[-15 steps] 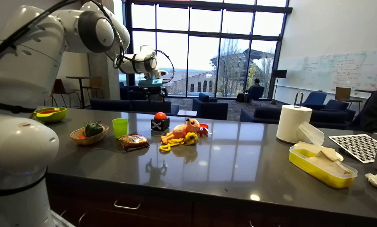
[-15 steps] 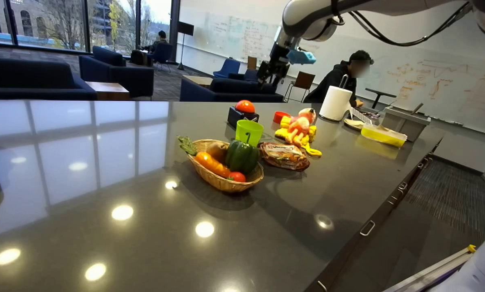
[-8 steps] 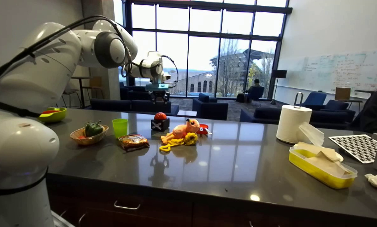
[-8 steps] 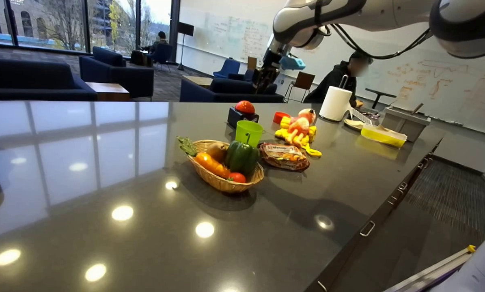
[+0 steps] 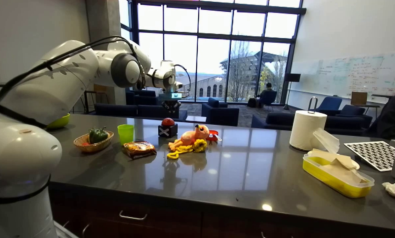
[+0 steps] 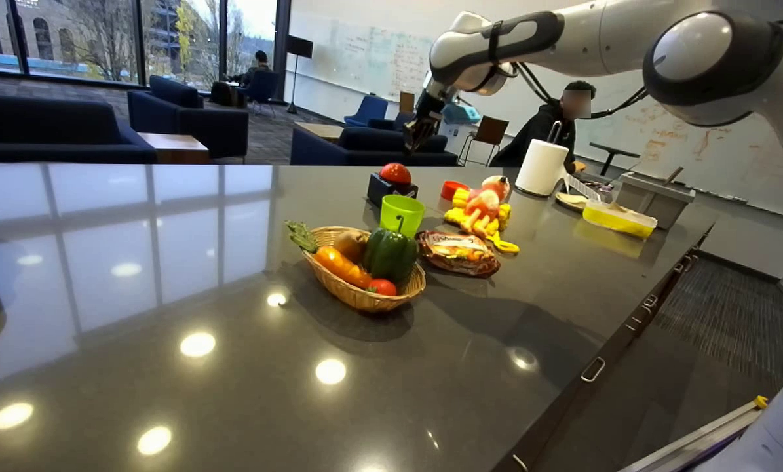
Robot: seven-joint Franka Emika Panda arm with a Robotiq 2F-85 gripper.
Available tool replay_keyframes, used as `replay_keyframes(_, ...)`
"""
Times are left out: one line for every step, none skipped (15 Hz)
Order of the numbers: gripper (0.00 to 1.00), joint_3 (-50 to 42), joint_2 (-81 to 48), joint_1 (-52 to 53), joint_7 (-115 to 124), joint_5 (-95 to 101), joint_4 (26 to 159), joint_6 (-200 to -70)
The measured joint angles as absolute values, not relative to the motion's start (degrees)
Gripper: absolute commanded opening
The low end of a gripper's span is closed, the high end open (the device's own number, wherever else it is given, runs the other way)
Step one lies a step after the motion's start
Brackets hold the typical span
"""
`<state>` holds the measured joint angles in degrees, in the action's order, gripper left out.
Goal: Press the big orange button
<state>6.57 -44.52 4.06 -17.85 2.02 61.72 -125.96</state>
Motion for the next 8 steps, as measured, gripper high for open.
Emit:
replay_keyframes(0.0, 6.78, -45.72, 3.91, -18.09, 1.62, 60.54, -125.93)
replay_keyframes(0.0, 7.01, -46.86, 3.8, -18.45, 1.17, 59.47, -125.92)
replay_keyframes(0.0, 7.26, -47.96, 3.69, -18.72, 0.74, 58.44, -125.9)
replay_keyframes(0.0, 7.47, -49.04, 3.63, -18.85, 0.44, 57.38, -125.92)
replay_keyframes(0.0, 7.6, -49.99, 3.58, -18.87, 0.2, 56.03, -125.75)
replay_keyframes(0.0, 7.76, -50.74, 3.47, -18.89, -0.11, 54.94, -125.44)
replay_keyframes(0.0, 7.95, -51.37, 3.35, -18.89, -0.31, 53.96, -125.1)
replay_keyframes(0.0, 8.04, -51.98, 3.3, -18.89, -0.46, 53.0, -124.66)
